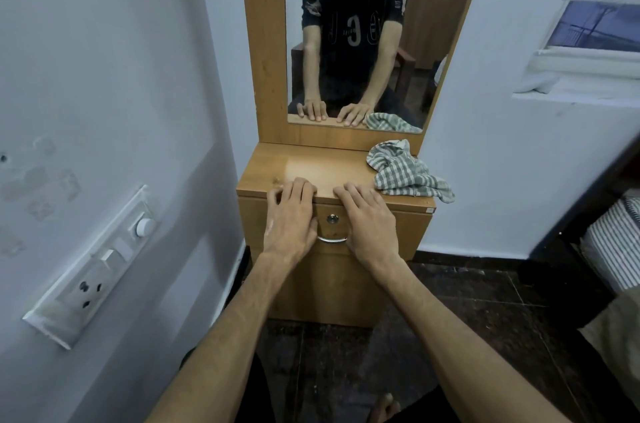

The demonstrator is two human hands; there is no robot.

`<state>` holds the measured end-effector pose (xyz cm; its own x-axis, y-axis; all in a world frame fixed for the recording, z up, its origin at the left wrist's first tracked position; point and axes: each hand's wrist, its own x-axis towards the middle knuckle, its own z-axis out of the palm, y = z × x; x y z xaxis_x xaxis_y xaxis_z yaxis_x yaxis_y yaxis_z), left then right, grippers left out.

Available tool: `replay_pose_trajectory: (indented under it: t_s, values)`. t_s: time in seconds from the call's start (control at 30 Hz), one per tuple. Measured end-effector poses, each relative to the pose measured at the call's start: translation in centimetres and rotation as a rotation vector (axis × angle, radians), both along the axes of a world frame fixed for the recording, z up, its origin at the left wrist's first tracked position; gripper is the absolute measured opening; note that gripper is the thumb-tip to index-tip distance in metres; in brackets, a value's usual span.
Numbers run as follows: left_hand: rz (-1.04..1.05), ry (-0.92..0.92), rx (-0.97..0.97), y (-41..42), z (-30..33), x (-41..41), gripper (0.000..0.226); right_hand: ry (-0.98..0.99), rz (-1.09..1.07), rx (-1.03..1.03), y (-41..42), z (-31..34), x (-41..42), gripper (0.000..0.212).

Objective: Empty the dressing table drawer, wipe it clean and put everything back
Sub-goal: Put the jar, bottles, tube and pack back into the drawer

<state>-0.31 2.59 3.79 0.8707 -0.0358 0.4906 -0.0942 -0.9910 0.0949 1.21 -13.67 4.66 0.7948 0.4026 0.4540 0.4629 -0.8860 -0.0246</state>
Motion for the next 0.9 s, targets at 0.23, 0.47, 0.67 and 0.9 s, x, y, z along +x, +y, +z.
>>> replay_pose_trajectory:
  t_s: [0.23,0.47,0.67,0.9]
  values:
    - [0.004,-0.036,-0.023,0.1,-0.3,0.4,0.050,-0.052,-0.014,0.046,0.0,-0.8,0.5,0.073]
    - [0.059,-0.012,0.028,-0.2,0.1,0.7,0.045,-0.041,-0.029,0.080,0.3,-0.7,0.4,0.073]
    - [0.087,0.007,0.059,-0.6,0.5,0.7,0.043,-0.044,-0.037,0.081,0.3,-0.9,0.7,0.072]
    - [0.094,0.032,0.095,-0.6,0.2,0.8,0.042,-0.099,-0.017,0.146,0.2,-1.9,1.3,0.066]
